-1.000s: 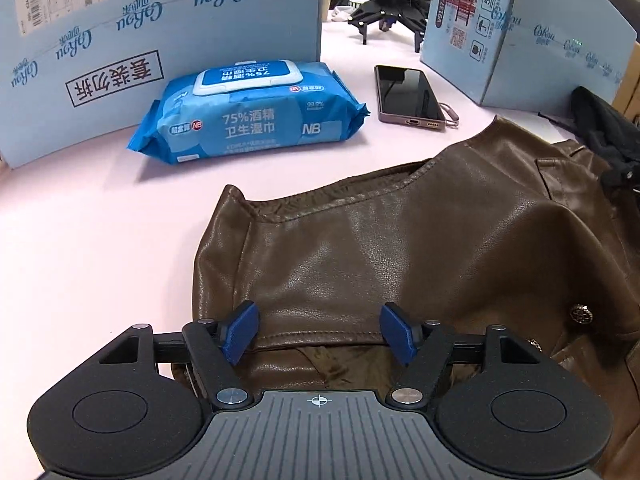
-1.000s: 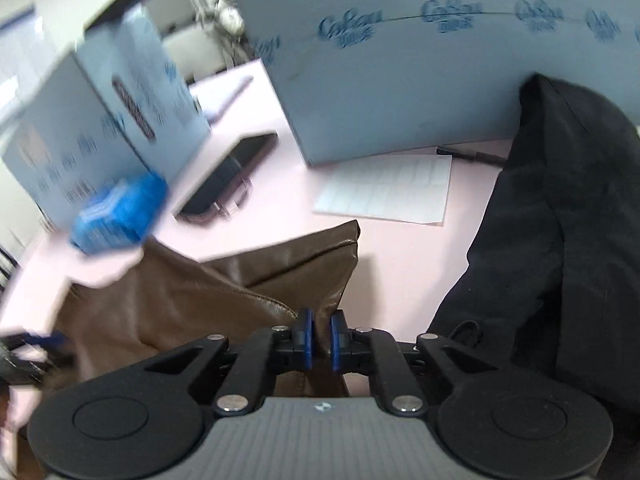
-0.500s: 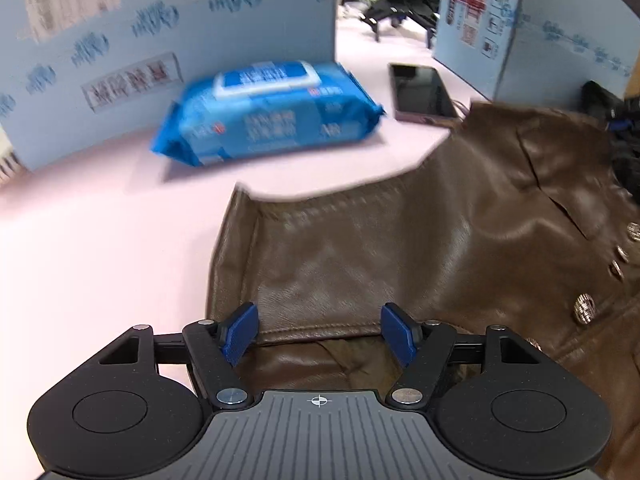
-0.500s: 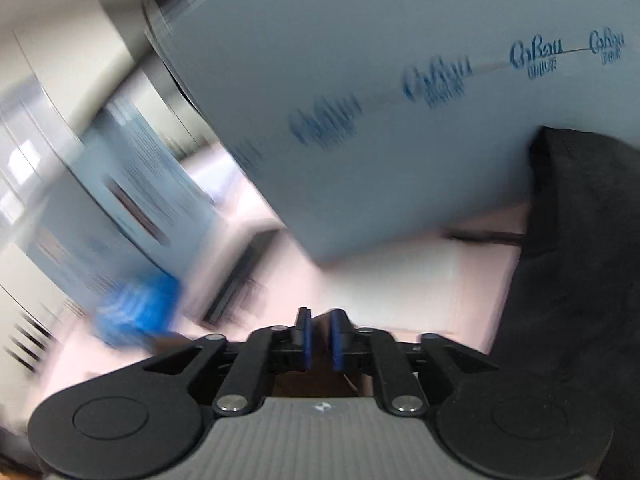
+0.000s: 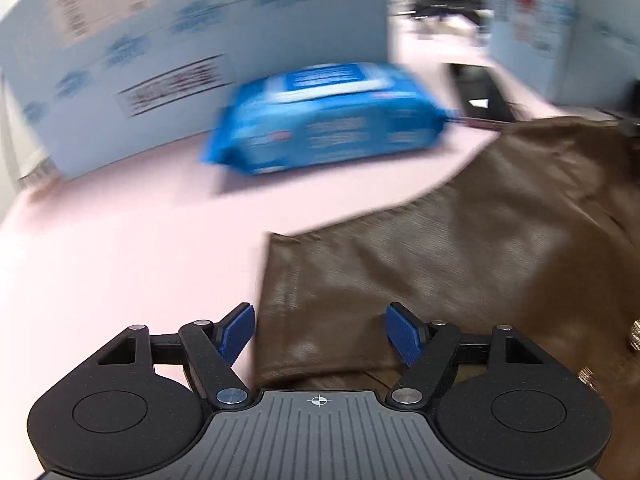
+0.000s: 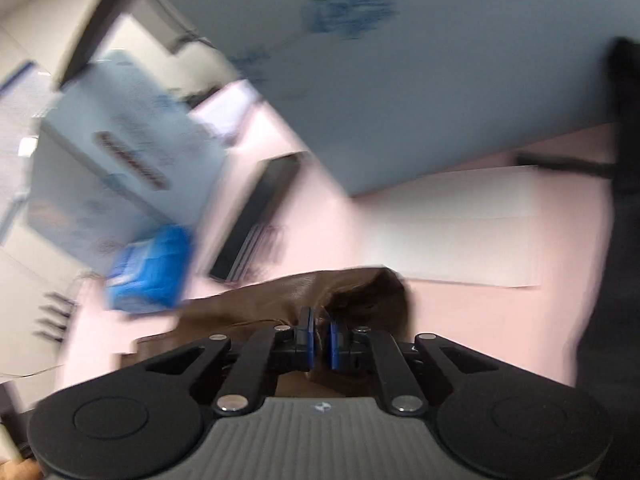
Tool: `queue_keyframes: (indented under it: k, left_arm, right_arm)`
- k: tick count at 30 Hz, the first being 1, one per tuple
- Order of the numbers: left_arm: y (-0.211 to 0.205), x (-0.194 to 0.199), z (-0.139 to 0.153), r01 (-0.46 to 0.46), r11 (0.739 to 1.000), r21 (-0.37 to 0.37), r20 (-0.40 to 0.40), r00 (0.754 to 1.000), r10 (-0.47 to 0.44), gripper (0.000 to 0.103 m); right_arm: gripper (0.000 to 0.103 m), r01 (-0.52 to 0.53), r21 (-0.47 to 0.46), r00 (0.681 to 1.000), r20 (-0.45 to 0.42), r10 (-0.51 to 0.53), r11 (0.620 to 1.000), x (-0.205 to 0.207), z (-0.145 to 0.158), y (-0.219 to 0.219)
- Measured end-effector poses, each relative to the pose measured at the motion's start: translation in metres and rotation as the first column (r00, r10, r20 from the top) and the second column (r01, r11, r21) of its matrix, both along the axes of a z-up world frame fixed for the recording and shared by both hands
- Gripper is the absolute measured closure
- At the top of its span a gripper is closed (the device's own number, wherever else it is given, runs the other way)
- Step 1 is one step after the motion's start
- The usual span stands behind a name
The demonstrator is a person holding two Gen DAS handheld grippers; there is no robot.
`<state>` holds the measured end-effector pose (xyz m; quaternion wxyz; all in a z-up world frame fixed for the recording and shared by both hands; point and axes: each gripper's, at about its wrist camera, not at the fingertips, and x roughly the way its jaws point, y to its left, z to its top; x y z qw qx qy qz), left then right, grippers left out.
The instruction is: Fold clothes
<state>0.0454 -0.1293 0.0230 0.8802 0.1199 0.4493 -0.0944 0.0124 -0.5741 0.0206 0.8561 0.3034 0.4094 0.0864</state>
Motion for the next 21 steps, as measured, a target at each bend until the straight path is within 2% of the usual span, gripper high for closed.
queue_keyframes:
  k: [1,2,3,4,5,6,8,10,12,14,16,18,19,21]
  left_arm:
    - [0.007,0.004,-0.001,-0.017,1.0,-0.009,-0.002,1.0,0.017,0.027]
    - [0.013,0.008,-0.002,-0.034,0.999,-0.026,-0.004,0.999,0.034,0.024]
    - [0.018,0.01,-0.002,-0.049,0.998,-0.035,-0.005,0.999,0.049,0.022]
    - [0.022,0.011,-0.002,-0.063,0.997,-0.036,-0.004,0.998,0.063,0.022]
    - [0.025,0.012,-0.002,-0.077,0.996,-0.036,-0.002,0.997,0.077,0.022]
    - [0.027,0.011,0.0,-0.083,0.996,-0.033,0.007,0.996,0.084,0.022]
    - [0.029,0.005,0.006,-0.069,0.997,-0.034,0.046,0.996,0.07,0.024]
    - [0.032,-0.013,0.021,-0.03,0.997,-0.077,0.12,0.992,0.039,0.024]
    - [0.036,-0.031,0.033,0.005,0.991,-0.134,0.16,0.987,0.017,0.024]
    - [0.039,-0.053,0.043,0.075,0.978,-0.196,0.199,0.979,-0.035,0.023]
    - [0.037,-0.063,0.041,0.113,0.978,-0.178,0.19,0.979,-0.078,0.023]
    - [0.035,-0.066,0.035,0.117,0.976,-0.185,0.146,0.985,-0.09,0.023]
    - [0.035,-0.067,0.032,0.111,0.968,-0.223,0.113,0.99,-0.088,0.023]
    - [0.035,-0.071,0.03,0.115,0.94,-0.321,0.071,0.993,-0.097,0.023]
  right_arm:
    - [0.094,0.037,0.032,0.999,0.018,-0.038,0.999,-0.001,0.0,-0.004]
    - [0.085,0.104,0.04,0.994,0.025,-0.105,0.994,-0.002,-0.003,-0.009]
    - [0.079,0.164,-0.011,0.986,0.015,-0.164,0.986,-0.001,-0.005,-0.012]
    - [0.064,0.175,-0.091,0.984,-0.008,-0.177,0.98,0.0,-0.006,-0.01]
    - [0.057,0.149,-0.177,0.986,-0.053,-0.161,0.973,0.002,-0.006,-0.005]
    - [0.057,0.114,-0.244,0.986,-0.088,-0.139,0.963,0.001,-0.004,0.0]
    - [0.053,0.075,-0.327,0.995,-0.035,-0.092,0.942,-0.017,0.014,0.012]
    - [0.045,0.064,-0.407,0.998,0.025,-0.059,0.911,-0.041,0.032,0.022]
    - [0.042,0.036,-0.402,0.998,0.056,-0.015,0.915,-0.066,0.042,0.029]
    - [0.042,-0.027,-0.329,0.997,0.058,0.049,0.944,-0.088,0.044,0.039]
    - [0.042,-0.106,-0.297,0.989,0.066,0.131,0.949,-0.108,0.041,0.056]
    - [0.042,-0.195,-0.293,0.971,0.079,0.227,0.936,-0.127,0.038,0.086]
    - [0.042,-0.239,-0.287,0.959,0.079,0.272,0.928,-0.132,0.038,0.1]
    - [0.043,-0.349,-0.32,0.922,0.051,0.384,0.881,-0.142,0.033,0.133]
